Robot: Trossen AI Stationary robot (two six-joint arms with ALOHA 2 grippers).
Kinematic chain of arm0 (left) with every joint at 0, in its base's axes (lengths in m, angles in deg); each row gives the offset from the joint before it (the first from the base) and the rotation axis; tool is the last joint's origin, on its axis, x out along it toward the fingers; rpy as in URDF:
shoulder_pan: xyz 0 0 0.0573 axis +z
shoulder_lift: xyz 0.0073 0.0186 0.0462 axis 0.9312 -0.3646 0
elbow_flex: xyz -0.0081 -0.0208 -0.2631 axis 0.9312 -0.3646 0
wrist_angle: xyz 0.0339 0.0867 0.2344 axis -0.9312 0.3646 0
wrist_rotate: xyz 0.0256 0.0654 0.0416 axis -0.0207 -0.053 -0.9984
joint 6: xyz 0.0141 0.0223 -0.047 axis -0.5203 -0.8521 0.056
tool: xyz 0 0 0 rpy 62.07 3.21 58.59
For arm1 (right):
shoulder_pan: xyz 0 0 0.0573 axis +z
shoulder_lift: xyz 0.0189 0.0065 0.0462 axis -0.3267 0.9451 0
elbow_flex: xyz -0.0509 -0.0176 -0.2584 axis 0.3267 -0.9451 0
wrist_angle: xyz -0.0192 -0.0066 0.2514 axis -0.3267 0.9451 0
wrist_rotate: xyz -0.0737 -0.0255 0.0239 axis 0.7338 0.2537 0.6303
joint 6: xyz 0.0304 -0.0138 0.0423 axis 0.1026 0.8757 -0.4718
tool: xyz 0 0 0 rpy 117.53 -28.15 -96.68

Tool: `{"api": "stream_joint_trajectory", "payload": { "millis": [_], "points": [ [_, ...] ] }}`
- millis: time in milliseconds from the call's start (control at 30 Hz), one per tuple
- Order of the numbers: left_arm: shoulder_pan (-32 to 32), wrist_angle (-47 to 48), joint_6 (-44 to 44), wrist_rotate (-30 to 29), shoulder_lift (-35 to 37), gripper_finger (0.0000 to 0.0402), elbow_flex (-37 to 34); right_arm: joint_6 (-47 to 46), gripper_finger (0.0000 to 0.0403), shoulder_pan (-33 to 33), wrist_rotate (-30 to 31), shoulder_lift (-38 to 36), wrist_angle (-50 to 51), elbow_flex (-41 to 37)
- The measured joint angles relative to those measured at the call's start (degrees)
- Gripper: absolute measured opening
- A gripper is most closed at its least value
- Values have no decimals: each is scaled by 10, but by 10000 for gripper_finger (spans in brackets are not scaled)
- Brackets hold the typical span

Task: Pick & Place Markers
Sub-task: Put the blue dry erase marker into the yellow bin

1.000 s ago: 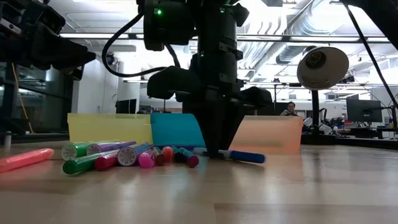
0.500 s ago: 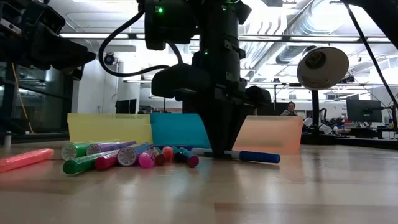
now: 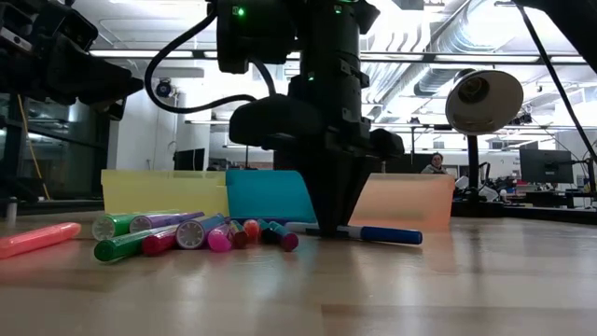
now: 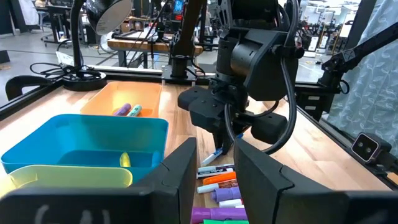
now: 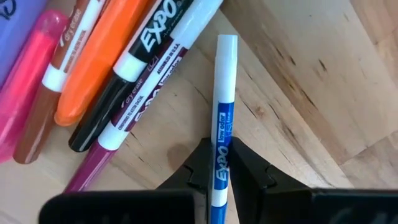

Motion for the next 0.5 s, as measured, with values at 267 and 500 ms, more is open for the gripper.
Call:
{"api": "stream_joint_trajectory", "payload": {
  "millis": [267,500],
  "points": [
    [0,0,0,0,0,104,0,74,27,0,1,6,33,37],
    [0,0,0,0,0,104,0,108,27,1,20,6,97,96]
  ]
}}
